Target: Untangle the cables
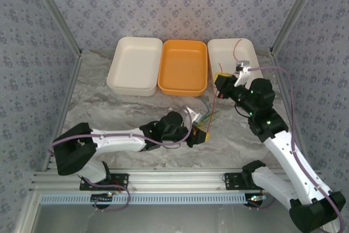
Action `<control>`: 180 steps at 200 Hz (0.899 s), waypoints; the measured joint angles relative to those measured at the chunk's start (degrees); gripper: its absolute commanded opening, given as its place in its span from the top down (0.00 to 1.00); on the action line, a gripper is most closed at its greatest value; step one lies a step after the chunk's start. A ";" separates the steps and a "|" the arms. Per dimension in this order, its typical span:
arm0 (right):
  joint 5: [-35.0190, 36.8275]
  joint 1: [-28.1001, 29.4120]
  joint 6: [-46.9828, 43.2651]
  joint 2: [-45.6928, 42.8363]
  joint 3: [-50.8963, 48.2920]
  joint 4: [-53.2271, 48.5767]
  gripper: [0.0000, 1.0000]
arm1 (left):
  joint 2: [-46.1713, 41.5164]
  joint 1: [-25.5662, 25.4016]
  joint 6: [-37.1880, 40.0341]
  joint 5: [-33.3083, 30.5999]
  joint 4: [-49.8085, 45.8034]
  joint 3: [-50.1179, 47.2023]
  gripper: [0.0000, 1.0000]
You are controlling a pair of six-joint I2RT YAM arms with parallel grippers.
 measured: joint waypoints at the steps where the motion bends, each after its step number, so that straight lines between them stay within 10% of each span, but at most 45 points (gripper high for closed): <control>1: 0.04 0.00 -0.02 0.02 0.00 0.04 1.00 | 0.00 0.00 0.02 -0.09 -0.15 0.07 0.60; 13: 0.48 -0.44 -0.66 0.63 0.66 0.11 1.00 | -0.52 -0.04 -0.31 -2.36 -2.97 0.61 0.35; 30: 0.68 -2.34 -1.31 1.73 2.40 0.11 1.00 | -3.02 -0.74 -0.98 -6.56 -8.26 0.57 0.23; 92: -0.50 -16.81 -1.92 10.23 13.27 -3.76 1.00 | -21.09 -1.86 -5.66 -23.85 -22.03 -1.90 0.19; 180: 0.68 -26.23 -1.27 38.88 30.05 -11.04 1.00 | -32.61 -1.86 -10.88 -31.54 -33.16 -11.34 0.19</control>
